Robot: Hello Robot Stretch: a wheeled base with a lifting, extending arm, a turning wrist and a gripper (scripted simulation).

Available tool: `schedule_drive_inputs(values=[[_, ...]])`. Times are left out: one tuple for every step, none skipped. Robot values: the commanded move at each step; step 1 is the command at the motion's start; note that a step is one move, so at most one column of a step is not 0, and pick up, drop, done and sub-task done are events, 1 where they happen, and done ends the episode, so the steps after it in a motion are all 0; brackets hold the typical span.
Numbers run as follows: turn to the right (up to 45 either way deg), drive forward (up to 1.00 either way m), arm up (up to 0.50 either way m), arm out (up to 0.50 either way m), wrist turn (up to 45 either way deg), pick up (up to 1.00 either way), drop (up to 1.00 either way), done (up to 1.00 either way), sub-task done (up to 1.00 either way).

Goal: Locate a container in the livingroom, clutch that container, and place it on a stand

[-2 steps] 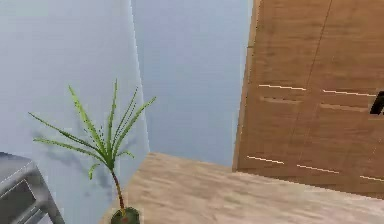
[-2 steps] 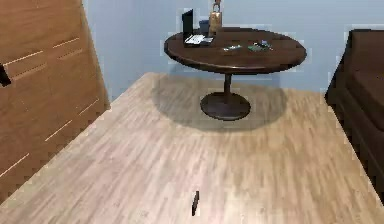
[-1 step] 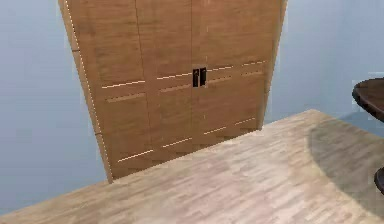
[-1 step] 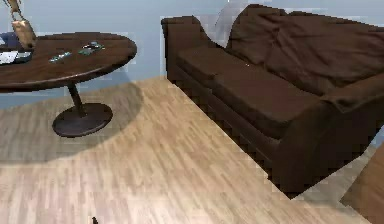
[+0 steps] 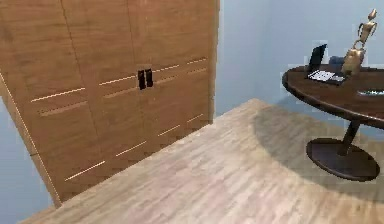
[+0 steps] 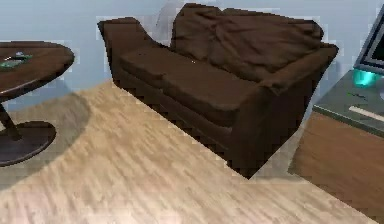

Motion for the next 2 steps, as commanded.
schedule_drive_inputs(values=[[0.0, 0.8, 0.0, 0.0, 0.0, 0.0, 0.0, 0.0, 0.0], [18.0, 0.0, 0.0, 0.0, 0.0, 0.0, 0.0, 0.0, 0.0]])
